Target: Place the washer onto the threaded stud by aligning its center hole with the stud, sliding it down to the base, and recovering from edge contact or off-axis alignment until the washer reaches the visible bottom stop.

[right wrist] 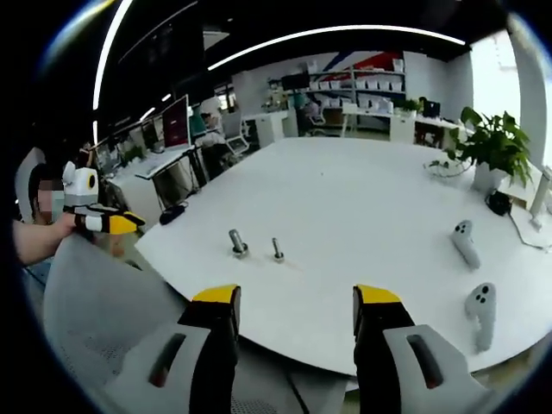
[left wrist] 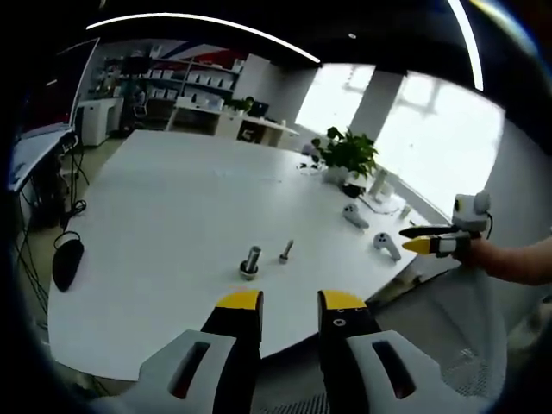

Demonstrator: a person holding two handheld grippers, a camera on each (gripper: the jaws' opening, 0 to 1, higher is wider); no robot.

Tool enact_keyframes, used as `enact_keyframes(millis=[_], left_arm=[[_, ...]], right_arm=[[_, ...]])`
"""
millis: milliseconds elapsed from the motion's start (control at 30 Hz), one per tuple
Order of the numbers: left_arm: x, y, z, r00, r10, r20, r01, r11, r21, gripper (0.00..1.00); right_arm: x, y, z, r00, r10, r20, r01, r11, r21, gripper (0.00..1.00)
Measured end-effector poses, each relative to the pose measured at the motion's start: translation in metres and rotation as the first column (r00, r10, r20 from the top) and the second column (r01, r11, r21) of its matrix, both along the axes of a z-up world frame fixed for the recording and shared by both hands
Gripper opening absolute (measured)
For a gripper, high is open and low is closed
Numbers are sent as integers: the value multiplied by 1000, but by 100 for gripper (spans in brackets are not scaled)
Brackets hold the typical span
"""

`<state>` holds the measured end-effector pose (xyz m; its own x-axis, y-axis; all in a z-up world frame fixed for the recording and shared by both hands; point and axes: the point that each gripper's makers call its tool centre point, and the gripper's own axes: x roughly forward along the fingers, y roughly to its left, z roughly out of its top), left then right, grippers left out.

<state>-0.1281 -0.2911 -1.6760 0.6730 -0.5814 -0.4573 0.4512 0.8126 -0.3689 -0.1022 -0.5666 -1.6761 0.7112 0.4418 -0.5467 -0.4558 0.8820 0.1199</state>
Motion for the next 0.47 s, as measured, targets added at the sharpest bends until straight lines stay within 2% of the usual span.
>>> enact_keyframes(millis=[333,467], left_arm=[[-3,1,-6,1000,2,-30,-2,1000,9,24],[-3,1,-5,1000,2,-26,-2,1000,7,24]], right_arm=[[1,-3,-1,1000,-9,7,9,1000,-20,54],[1,-3,-1,1000,-9,8,10,1000,-21,53]])
